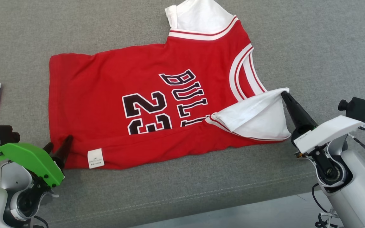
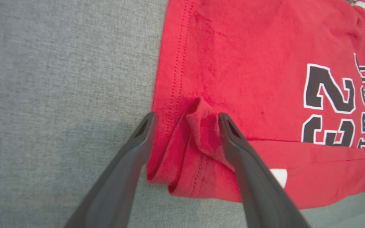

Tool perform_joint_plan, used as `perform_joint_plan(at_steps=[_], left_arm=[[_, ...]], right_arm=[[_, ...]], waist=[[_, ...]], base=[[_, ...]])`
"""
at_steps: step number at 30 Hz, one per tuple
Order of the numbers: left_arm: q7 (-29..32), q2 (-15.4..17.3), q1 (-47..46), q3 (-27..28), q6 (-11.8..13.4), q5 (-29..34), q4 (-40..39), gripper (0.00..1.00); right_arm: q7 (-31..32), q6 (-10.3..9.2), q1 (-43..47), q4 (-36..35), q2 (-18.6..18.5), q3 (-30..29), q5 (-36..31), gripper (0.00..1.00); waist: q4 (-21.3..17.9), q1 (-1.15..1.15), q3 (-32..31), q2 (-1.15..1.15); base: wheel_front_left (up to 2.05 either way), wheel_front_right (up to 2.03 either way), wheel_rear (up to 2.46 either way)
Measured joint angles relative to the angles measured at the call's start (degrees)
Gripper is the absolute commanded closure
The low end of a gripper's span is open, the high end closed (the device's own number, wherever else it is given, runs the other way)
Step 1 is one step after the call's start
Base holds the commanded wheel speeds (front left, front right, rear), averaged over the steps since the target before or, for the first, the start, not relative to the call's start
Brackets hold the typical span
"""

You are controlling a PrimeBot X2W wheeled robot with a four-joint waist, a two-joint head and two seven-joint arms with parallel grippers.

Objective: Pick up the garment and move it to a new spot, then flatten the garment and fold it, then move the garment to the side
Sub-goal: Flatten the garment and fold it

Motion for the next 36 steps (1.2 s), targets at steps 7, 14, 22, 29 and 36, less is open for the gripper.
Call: perform_joint_plan(at_steps=[7,14,22,29,36], left_arm=[[-2.11,-1.97,-0.28,1.68,0.03,-0.10,1.19,0.00],[-5.70,-4.37,-0.30,6.14,0.66,-1.60,2.21,0.00],[-10.66,-8.69,3.07,9.90,0.73,-4.43,2.71,0.00],[-13.67,-14.00,9.45,11.43,0.73,-8.24,1.99,0.00],[-14.71,-16.70,12.72,12.27,0.74,-10.74,2.34,0.00]], right_arm=[[-3.03,-0.04,-0.37,2.43,0.75,-1.10,-0.71,0.00],[-7.10,-0.96,-0.62,4.61,1.32,-3.08,-2.12,0.00],[-9.33,-0.42,0.93,6.17,2.78,-2.98,-2.44,0.00],[-10.35,0.09,6.84,5.80,4.33,-2.88,-2.29,0.00],[-10.63,0.24,12.49,5.59,5.97,-2.86,-1.32,0.00]], waist=[[0.18,0.00,-0.73,0.00],[0.49,0.00,-1.32,0.00],[0.72,0.00,-2.65,0.00],[0.54,0.00,-4.71,0.00],[0.85,0.00,-5.46,0.00]], base=[[0.00,0.00,0.00],[0.00,0.00,0.00],[0.00,0.00,0.00],[0.00,0.00,0.00],[0.00,0.00,0.00]])
